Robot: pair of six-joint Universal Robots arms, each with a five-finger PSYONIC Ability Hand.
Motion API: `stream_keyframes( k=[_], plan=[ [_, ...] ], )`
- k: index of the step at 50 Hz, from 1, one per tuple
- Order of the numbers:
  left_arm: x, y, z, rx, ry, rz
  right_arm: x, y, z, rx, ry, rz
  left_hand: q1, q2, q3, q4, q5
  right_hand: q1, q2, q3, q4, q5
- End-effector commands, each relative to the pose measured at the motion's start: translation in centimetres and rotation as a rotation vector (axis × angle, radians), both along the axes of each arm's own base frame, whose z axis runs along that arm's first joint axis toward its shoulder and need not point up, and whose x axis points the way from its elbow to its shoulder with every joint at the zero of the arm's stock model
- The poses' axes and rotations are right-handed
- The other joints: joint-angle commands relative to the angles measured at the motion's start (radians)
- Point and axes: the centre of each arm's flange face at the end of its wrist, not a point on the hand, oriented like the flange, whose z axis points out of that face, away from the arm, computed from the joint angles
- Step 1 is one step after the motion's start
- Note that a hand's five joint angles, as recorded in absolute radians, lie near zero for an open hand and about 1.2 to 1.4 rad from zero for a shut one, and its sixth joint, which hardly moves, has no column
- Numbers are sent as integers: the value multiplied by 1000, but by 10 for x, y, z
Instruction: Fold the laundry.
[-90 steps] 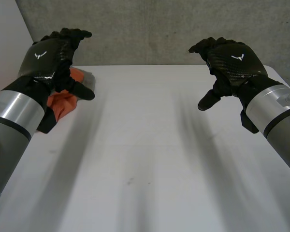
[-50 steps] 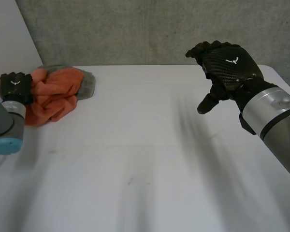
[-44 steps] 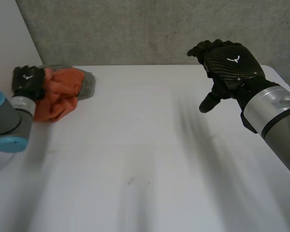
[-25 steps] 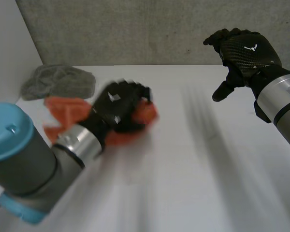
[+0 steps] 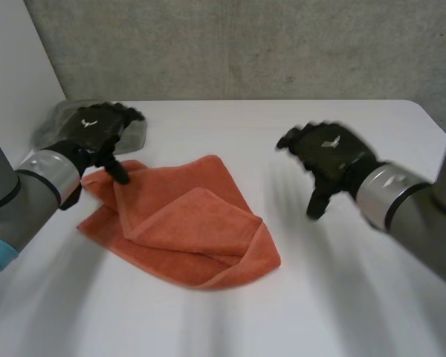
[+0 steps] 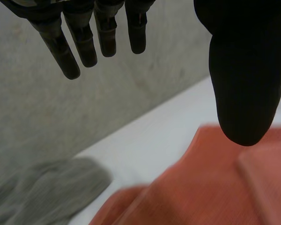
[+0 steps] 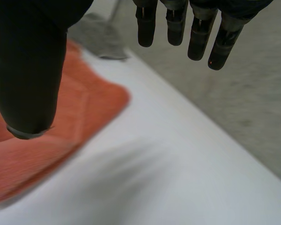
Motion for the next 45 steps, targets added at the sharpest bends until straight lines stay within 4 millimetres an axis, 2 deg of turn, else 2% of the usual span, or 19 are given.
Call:
stream_keyframes(
  k=[1,4,7,12,16,21,29,30,32,34,35,38,42,43,45],
  plan=[
    [15,-14,-48,79,-222,-6,25,27,-35,66,72,112,27,38,38,39,49,-17,-35,-31,-52,-67],
    [11,-6,-67,180,-246,-49,29,26,-52,89,84,109,94,105,105,106,116,-1,-19,-15,-36,-51],
    [7,4,-71,245,-241,-89,30,25,-62,90,98,92,118,129,129,130,140,19,2,5,-15,-31],
    [-12,26,-77,303,-245,-172,37,31,-74,83,111,101,165,176,176,177,187,49,31,35,14,-1],
    [-17,33,-80,315,-250,-192,43,37,-84,89,128,126,209,220,220,220,231,49,31,35,14,-1],
    [-23,32,-83,296,-249,-204,48,40,-97,101,146,138,297,308,308,308,319,49,31,35,14,-1],
    [-35,25,-100,295,-278,-194,47,37,-97,102,147,130,447,458,458,458,469,49,31,35,14,-1],
    [-36,24,-103,297,-283,-190,46,37,-97,101,146,129,487,499,499,499,510,49,31,35,14,-1],
    [-38,17,-106,281,-295,-162,46,35,-95,96,143,123,795,806,806,806,817,49,31,35,14,-1],
    [-40,13,-103,256,-297,-142,46,35,-93,93,142,121,1062,1073,1073,1074,1084,49,31,35,14,-1],
    [-44,10,-99,223,-297,-131,46,34,-91,88,139,119,1115,1127,1126,1127,1138,49,31,35,14,-1],
    [-54,8,-92,154,-287,-129,45,34,-86,73,134,109,1116,1127,1127,1127,1138,49,31,35,14,-1],
    [-85,16,-75,2,-241,-187,43,29,-68,23,111,73,1116,1127,1127,1127,1138,49,31,35,14,-1],
    [-100,22,-61,-77,-211,-215,39,22,-60,1,100,41,1116,1127,1127,1127,1138,49,31,35,14,-1],
    [-113,31,-46,-150,-174,-245,31,9,-52,-18,91,-12,1116,1127,1127,1127,1138,49,31,35,14,-1]
  ],
)
